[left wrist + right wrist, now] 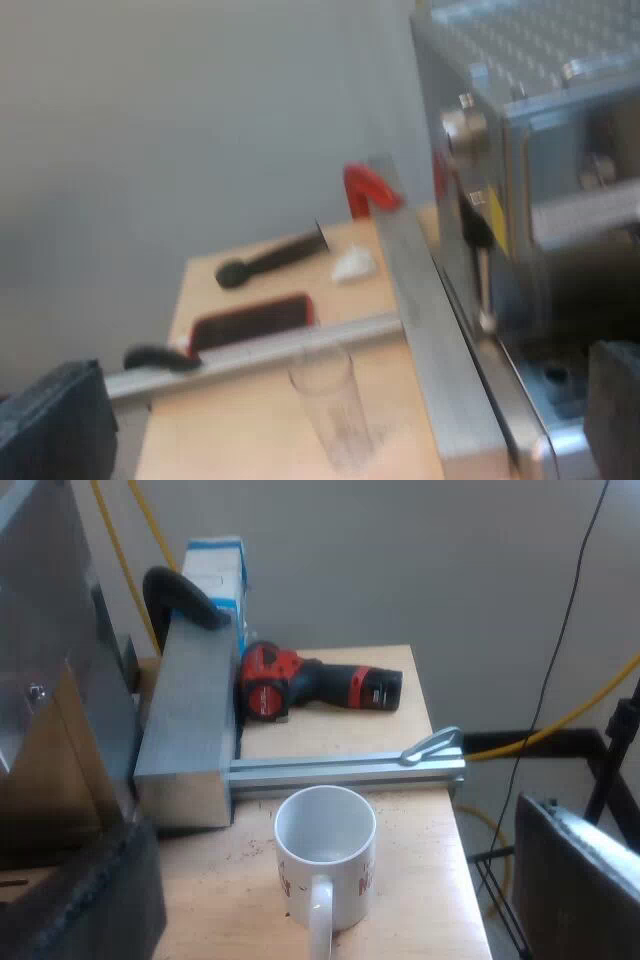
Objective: Put the handle in the coffee machine
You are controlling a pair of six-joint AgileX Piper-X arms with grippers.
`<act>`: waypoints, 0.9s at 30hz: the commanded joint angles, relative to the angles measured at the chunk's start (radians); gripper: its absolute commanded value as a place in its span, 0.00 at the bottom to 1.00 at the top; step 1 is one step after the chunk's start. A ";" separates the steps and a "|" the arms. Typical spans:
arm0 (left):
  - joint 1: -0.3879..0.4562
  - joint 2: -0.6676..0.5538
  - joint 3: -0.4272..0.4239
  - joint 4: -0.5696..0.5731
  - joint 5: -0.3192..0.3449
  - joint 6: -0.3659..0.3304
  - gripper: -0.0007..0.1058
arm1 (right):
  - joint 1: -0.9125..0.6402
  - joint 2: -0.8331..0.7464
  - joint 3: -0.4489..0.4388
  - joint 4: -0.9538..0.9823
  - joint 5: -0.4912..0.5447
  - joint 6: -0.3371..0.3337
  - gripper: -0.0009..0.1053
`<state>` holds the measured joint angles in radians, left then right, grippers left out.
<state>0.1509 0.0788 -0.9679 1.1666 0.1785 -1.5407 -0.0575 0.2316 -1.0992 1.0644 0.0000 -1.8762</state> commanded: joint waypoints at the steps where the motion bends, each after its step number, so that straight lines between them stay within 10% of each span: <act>1: -0.002 -0.039 0.004 0.073 -0.009 -0.003 0.92 | -0.004 -0.070 0.031 -0.006 0.000 -0.014 0.71; 27: -0.011 -0.194 0.016 0.245 0.002 -0.018 0.92 | -0.002 -0.284 0.204 0.040 -0.028 -0.013 0.71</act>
<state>0.1439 -0.0146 -0.9530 1.4256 0.1717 -1.5355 -0.0575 -0.0087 -0.8933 1.1242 -0.0170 -1.8777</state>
